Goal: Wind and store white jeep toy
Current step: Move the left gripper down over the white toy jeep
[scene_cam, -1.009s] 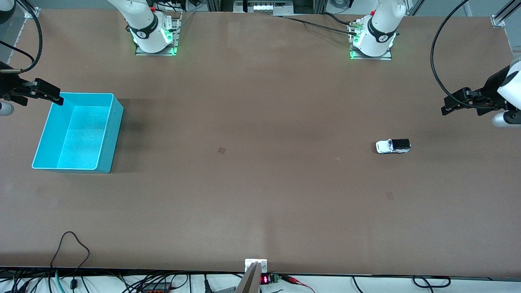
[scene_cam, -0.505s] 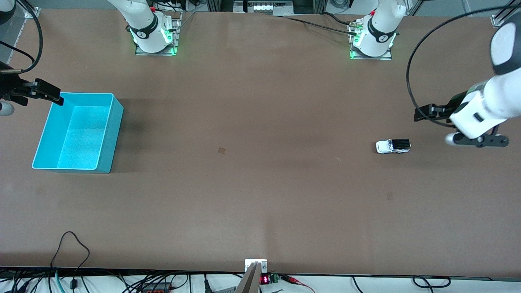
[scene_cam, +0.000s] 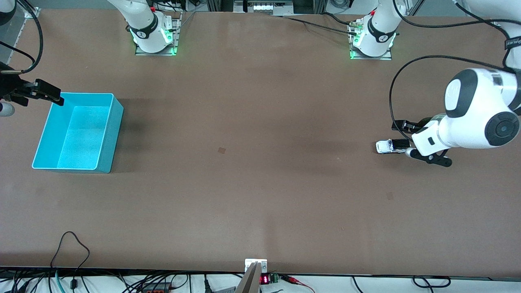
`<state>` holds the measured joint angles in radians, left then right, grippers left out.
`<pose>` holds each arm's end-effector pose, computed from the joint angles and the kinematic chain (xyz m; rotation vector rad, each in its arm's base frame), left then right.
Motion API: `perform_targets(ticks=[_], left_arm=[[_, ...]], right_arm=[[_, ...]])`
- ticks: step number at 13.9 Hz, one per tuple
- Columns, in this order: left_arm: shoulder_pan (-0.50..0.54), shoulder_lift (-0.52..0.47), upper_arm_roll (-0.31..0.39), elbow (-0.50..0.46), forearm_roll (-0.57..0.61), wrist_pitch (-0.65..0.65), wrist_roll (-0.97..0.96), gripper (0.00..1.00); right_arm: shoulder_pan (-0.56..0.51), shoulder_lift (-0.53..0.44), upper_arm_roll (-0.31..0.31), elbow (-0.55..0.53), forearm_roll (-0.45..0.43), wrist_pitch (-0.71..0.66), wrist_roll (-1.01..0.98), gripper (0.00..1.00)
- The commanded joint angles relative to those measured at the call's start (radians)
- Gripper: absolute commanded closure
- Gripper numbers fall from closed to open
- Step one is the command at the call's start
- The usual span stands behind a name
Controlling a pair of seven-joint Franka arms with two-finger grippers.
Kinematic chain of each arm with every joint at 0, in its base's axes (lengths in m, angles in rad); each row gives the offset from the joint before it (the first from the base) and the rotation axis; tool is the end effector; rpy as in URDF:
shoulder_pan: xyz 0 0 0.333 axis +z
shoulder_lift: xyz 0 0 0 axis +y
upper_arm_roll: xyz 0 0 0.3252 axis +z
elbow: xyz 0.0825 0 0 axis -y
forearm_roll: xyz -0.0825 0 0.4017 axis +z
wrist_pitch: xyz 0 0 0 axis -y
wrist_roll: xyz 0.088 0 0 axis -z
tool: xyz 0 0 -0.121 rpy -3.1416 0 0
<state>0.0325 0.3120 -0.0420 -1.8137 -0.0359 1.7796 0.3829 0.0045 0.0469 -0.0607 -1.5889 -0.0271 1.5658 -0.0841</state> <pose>0.6050 -0.0081 0.3322 2.9370 -0.5634 -0.5003 0.5821 -0.0353 0.5835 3.1143 0.0447 -0.1119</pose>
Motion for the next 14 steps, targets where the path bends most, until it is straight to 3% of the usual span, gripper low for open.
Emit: perform_targets(ticks=[1,3,9,14], left_arm=[[0.032,-0.033,-0.024,-0.14,0.057,0.139,0.239,0.0],[0.041,-0.034,-0.059,-0.168,0.122,0.194,0.372,0.0],[0.113,0.03,-0.09,-0.226,0.129,0.443,0.867,0.0],[0.129,0.033,-0.091,-0.337,0.131,0.544,0.958,0.0]], right_arm=[[-0.003,0.007,-0.004,0.007,0.003,-0.004,-0.008,0.0],[-0.003,0.007,-0.004,0.007,0.003,-0.006,-0.008,0.0],[-0.001,0.007,-0.002,0.007,0.003,-0.006,-0.005,0.0],[0.0,0.007,-0.002,0.007,0.003,-0.006,-0.002,0.0]])
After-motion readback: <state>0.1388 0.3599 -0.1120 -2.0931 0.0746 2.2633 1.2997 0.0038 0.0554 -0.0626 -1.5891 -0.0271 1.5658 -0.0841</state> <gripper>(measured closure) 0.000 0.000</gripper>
